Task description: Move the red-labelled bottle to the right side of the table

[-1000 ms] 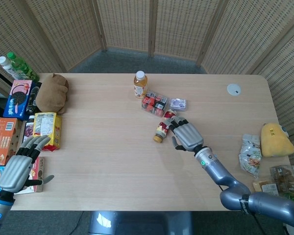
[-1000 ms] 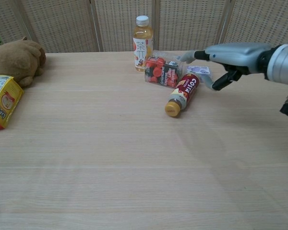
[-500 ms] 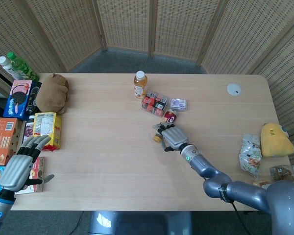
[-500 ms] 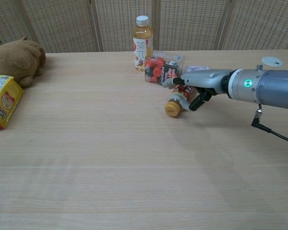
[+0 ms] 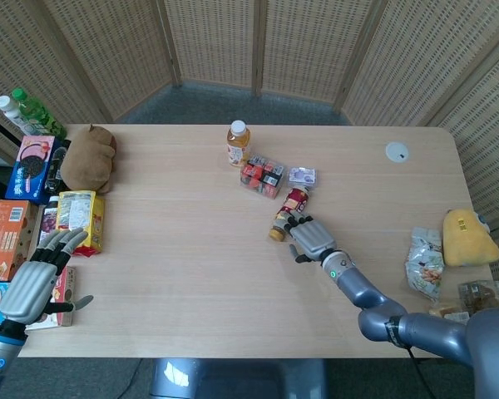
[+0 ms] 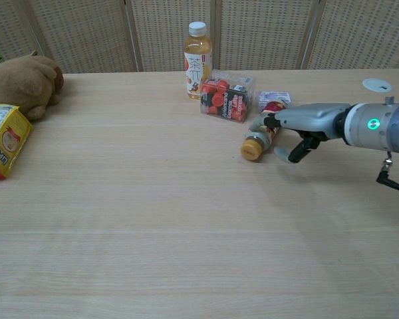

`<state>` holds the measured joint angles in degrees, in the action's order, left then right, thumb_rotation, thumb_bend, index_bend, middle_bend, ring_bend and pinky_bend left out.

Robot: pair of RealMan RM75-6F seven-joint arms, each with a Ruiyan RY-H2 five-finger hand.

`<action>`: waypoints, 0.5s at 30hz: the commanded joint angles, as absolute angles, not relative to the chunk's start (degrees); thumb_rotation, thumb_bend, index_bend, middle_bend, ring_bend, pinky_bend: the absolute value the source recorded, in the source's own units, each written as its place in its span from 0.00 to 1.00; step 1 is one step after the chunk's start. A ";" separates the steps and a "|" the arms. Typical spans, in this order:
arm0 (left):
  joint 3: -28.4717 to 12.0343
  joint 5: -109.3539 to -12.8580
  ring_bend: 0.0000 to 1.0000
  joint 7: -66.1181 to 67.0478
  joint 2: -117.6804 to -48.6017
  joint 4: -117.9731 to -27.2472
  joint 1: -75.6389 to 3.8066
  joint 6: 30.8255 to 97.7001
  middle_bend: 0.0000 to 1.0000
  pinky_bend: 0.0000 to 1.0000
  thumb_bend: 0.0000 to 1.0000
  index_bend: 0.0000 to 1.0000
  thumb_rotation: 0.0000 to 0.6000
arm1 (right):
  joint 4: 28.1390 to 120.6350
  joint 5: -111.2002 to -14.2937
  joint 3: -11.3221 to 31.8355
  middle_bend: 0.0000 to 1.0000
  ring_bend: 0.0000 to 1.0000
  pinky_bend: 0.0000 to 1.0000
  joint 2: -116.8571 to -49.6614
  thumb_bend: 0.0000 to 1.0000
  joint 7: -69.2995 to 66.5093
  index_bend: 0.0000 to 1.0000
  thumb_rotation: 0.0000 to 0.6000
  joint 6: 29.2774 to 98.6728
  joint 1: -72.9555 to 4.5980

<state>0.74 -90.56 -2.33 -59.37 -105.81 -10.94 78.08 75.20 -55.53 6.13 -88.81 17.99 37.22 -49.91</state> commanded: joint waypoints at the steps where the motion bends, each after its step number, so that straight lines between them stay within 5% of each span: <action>1: 0.60 -90.68 0.00 -2.74 -59.49 -105.48 -11.27 77.78 0.00 0.00 0.07 0.00 0.96 | 83.12 -50.06 3.24 0.00 0.00 0.00 -83.19 0.65 24.21 0.00 0.81 41.41 -48.38; 8: 0.54 -91.12 0.00 -4.15 -60.07 -104.37 -11.86 77.34 0.00 0.00 0.07 0.00 0.96 | 97.33 -38.88 0.05 0.00 0.00 0.00 -74.86 0.63 35.52 0.00 0.70 49.36 -49.57; 15: 1.14 -91.89 0.00 -4.42 -59.63 -104.44 -11.01 78.77 0.00 0.00 0.07 0.00 0.96 | 95.85 -42.93 2.12 0.00 0.00 0.00 -76.16 0.59 35.17 0.00 0.69 50.58 -51.18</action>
